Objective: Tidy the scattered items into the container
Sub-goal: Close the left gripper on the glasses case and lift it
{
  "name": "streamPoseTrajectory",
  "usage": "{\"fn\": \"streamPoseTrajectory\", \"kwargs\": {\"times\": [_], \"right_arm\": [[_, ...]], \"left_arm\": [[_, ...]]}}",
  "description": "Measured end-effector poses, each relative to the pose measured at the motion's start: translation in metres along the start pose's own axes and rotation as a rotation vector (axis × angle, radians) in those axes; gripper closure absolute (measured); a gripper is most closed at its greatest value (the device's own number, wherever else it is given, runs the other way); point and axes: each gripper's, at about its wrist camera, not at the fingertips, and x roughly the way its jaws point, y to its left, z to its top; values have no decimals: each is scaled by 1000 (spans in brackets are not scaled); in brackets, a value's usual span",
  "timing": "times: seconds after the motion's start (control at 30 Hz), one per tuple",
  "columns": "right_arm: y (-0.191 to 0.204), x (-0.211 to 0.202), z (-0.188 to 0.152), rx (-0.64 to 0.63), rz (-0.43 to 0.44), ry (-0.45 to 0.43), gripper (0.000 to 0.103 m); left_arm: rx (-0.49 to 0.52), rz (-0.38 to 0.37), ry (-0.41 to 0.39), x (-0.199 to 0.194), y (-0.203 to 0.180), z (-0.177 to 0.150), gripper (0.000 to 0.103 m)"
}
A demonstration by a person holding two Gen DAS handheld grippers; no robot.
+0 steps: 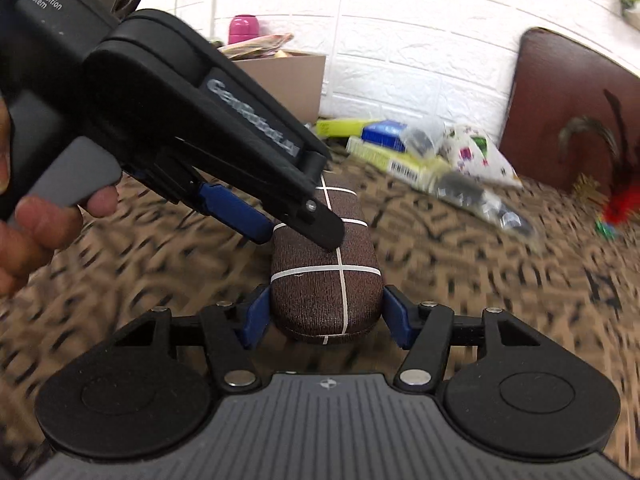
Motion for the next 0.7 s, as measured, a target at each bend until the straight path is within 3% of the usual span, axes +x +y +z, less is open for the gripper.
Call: {"fn": "streamPoseTrajectory", "kwargs": {"times": [0.07, 0.23, 0.3, 0.5, 0.7], "right_arm": [[6, -13, -8, 12, -2, -3, 37], [13, -19, -7, 9, -18, -8, 37], [14, -18, -4, 15, -22, -18, 37], [18, -12, 1, 6, -34, -7, 34], [14, 1, -1, 36, -33, 29, 34]], "left_arm": [[-30, 30, -1, -4, 0, -4, 17], [-81, 86, -53, -8, -3, 16, 7], [-72, 99, -43, -1, -4, 27, 7], [15, 134, 92, 31, -7, 47, 12], [42, 130, 78, 40, -8, 44, 24]]}}
